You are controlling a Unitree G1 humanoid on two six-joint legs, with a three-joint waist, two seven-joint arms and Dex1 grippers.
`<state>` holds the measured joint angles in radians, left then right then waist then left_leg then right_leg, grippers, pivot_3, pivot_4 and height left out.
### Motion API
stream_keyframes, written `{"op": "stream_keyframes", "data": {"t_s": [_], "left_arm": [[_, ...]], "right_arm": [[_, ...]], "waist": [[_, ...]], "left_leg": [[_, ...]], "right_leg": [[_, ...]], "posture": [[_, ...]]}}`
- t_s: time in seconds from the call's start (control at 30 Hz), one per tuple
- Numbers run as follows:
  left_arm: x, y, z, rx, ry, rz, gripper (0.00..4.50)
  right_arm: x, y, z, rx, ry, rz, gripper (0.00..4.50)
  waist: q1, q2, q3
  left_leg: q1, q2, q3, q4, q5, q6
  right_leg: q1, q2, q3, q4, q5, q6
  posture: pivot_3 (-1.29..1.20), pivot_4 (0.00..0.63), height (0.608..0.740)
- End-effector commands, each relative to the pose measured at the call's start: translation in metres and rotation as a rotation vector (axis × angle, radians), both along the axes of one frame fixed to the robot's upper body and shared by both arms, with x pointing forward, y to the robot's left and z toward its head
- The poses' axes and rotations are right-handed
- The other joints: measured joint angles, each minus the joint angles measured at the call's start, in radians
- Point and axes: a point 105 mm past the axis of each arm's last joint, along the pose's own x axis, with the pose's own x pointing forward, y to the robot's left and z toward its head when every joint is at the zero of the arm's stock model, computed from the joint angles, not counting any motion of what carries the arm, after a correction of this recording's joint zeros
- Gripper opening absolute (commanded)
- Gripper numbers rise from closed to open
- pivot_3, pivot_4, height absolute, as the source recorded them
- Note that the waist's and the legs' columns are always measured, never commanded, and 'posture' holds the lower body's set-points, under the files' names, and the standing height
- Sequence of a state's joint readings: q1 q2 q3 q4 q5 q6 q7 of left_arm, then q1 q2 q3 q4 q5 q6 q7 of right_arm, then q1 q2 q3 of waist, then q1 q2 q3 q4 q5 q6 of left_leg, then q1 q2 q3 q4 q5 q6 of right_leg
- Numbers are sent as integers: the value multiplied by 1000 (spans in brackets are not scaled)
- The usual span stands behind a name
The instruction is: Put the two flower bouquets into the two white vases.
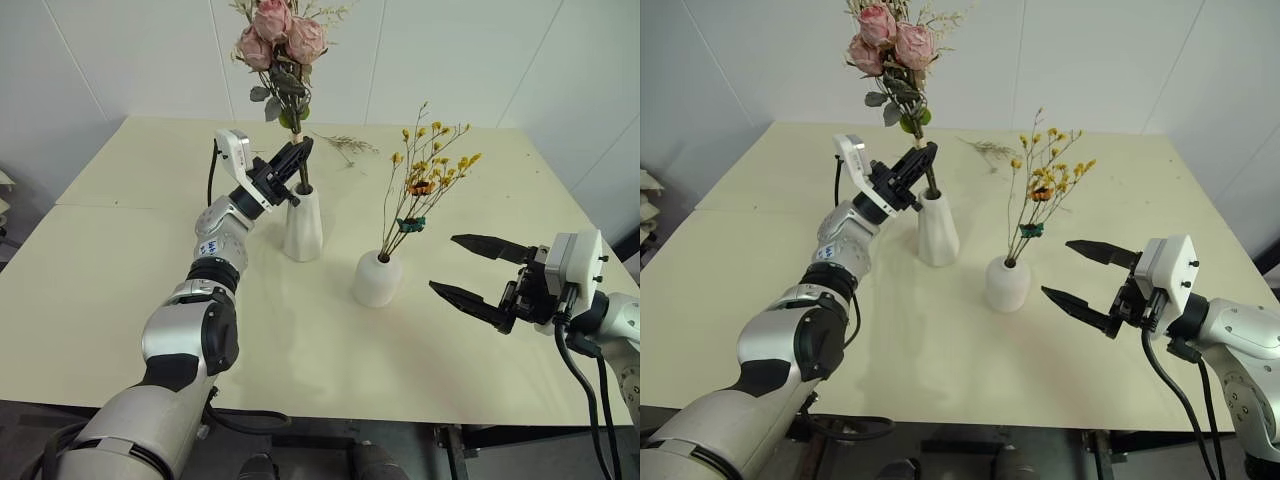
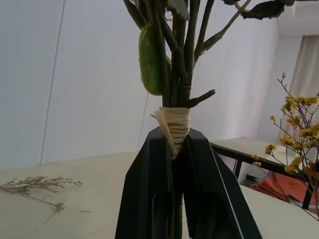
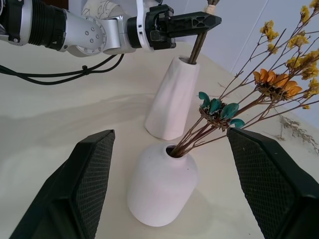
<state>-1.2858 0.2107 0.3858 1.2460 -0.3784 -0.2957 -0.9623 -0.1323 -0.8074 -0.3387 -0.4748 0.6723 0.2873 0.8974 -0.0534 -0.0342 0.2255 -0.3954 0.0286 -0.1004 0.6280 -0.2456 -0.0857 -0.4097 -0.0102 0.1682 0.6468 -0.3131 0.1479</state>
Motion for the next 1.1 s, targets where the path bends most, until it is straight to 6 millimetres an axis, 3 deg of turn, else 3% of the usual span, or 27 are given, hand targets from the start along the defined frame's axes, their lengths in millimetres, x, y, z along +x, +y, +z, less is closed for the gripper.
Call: {"op": "stream_keyframes", "data": {"t_s": [0.03, 0.27, 0.47, 0.77, 1.1], "left_arm": [[-3, -4, 11, 26, -57, -3, 723], [-3, 6, 2, 92, -72, 34, 2756], [-10, 18, -14, 285, -101, 9, 4453], [-21, 64, -24, 503, -106, 28, 4453], [-71, 97, -19, 670, -155, -140, 4453]], "right_arm": [[-7, 3, 9, 14, -48, 9, 3798], [-7, 4, 8, 20, -48, 5, 3798], [-6, 3, 8, 22, -46, 5, 3798], [-2, 2, 6, 19, -37, 12, 3798], [1, -12, 11, -57, -10, 40, 3798]], "waist": [[0, 0, 0], [0, 0, 0], [-2, 0, 0], [-2, 0, 0], [-5, 0, 0]], "left_leg": [[0, 0, 0, 0, 0, 0], [0, 0, 0, 0, 0, 0], [1, 0, 0, 0, 0, 0], [0, 0, 0, 0, 0, 0], [2, 1, 0, 1, 0, 0]], "right_leg": [[0, 0, 0, 0, 0, 0], [0, 0, 0, 0, 0, 0], [0, 0, 0, 1, 0, 0], [0, 0, 0, 1, 0, 0], [0, 0, 0, 4, 0, -1]], "posture": [[0, 150, 740], [0, 150, 740], [0, 150, 740], [0, 150, 740], [0, 150, 740]]}}
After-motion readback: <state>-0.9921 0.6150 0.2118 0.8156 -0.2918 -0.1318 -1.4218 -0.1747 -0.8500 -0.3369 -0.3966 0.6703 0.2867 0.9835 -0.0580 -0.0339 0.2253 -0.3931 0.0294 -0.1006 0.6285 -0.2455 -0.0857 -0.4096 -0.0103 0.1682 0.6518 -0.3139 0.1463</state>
